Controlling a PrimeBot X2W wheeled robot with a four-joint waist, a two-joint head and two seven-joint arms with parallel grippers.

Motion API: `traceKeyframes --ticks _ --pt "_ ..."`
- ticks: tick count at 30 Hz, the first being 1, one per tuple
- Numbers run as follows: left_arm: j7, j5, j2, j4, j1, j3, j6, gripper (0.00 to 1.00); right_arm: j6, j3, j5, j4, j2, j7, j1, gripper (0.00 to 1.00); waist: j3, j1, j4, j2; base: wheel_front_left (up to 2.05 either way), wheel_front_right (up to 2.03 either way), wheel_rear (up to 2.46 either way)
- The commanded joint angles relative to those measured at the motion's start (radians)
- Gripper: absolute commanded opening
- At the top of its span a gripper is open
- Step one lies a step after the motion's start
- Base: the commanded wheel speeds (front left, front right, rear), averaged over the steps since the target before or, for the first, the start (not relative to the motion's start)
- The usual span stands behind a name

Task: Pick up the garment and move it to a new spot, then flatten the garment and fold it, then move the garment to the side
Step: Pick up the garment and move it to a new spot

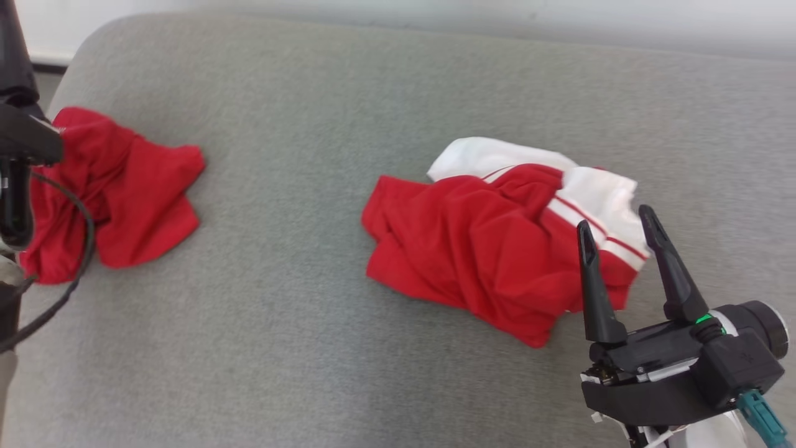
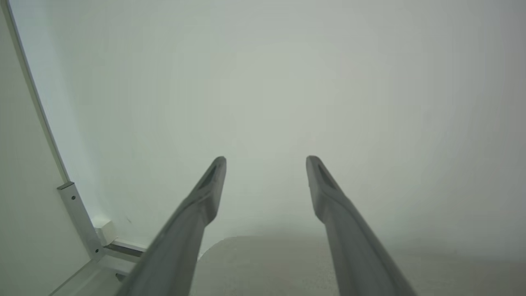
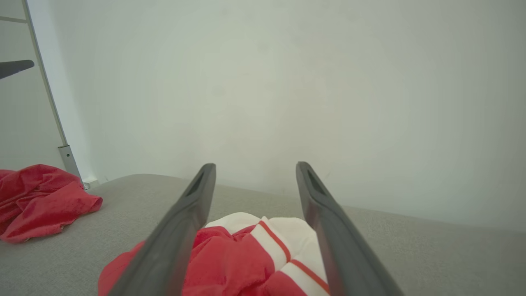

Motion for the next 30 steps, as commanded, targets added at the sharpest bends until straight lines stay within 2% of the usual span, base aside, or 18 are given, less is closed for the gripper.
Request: traceKeyframes --ticks 1,11,16,23,30 --pt "-0.003 0.025 -0.009 -0.044 0.028 0.009 0.004 1.0 -0.002 -0.004 0.011 0.015 0.012 -0.01 -0.001 1.0 -0.045 0.0001 -0.054 0.0 0.0 0.0 0.0" --pt "-0.003 0.077 -0.044 -0.219 0.157 0.032 0.025 1.0 -0.002 -0.022 0.02 0.093 0.05 -0.026 0.017 1.0 -0.119 0.0001 -0.201 0.0 0.0 0.0 0.0" --pt "-0.003 0.083 -0.068 -0.255 0.225 0.02 0.034 1.0 -0.002 -0.036 0.029 0.101 0.058 -0.026 0.03 1.0 -0.146 0.0001 -0.256 0.0 0.0 0.0 0.0" --pt "-0.003 0.092 -0.099 -0.31 0.325 0.011 0.059 1.0 -0.002 -0.05 0.042 0.122 0.061 -0.025 0.045 1.0 -0.178 0.0001 -0.296 0.0 0.0 0.0 0.0" --pt "-0.003 0.114 -0.116 -0.376 0.458 0.038 0.089 1.0 -0.002 -0.058 0.054 0.149 0.062 -0.025 0.064 1.0 -0.207 0.0001 -0.303 0.0 0.0 0.0 0.0"
